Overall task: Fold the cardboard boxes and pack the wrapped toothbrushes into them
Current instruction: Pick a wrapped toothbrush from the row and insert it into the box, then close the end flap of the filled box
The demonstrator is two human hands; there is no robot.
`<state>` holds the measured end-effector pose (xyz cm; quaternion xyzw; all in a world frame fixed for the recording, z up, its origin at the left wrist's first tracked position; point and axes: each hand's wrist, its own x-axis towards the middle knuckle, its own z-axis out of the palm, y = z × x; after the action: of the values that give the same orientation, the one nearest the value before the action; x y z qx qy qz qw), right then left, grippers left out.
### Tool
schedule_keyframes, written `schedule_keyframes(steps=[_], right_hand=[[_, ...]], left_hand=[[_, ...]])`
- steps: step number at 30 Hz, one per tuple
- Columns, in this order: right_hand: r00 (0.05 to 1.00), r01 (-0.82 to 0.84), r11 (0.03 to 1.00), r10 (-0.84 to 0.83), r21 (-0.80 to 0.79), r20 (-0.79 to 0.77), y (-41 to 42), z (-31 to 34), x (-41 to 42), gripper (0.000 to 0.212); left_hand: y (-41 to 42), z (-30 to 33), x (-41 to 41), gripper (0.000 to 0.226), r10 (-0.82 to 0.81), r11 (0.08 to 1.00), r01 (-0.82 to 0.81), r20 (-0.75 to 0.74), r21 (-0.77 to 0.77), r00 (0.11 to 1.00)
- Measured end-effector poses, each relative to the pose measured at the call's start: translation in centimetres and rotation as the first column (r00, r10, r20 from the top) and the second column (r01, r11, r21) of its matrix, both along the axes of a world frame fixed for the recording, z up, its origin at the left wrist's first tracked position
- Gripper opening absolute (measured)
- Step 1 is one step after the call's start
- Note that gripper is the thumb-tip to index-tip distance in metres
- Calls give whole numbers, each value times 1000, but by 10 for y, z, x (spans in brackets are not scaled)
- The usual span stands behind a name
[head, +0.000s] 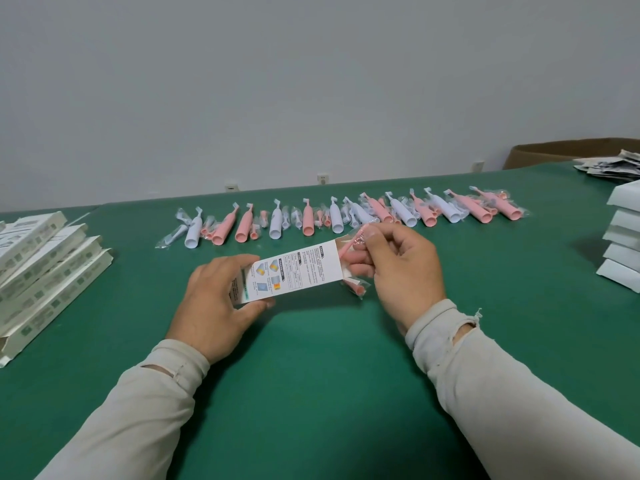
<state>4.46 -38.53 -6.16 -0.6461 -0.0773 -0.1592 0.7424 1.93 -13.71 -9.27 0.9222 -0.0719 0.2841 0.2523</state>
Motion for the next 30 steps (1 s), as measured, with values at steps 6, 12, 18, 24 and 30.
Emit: schedule_keyframes(steps=[6, 12, 18, 24, 30], right_hand=[[987, 14, 1000, -15, -8, -157, -6, -1, 3, 9], [994, 93, 953, -106, -287, -30, -3, -4, 0, 17], [998, -60, 878, 63, -474, -11, 4, 2, -5, 30], [965, -260, 900, 227, -350, -133, -1, 1, 4, 43], [963, 207, 791, -268, -576, -21, -32, -21, 32, 14]], left_hand=[[-1, -1, 0, 60, -13, 1000, 13, -19, -17, 1000], [-2, 0, -1, 60, -24, 1000, 24, -21, -7, 999], [-3, 2, -2, 59, -15, 1000, 15, -15, -8, 1000], [-1, 1, 0, 58, 31, 1000, -31, 5, -6, 1000], [11, 1, 4, 52, 189, 979, -186, 38, -81, 981]])
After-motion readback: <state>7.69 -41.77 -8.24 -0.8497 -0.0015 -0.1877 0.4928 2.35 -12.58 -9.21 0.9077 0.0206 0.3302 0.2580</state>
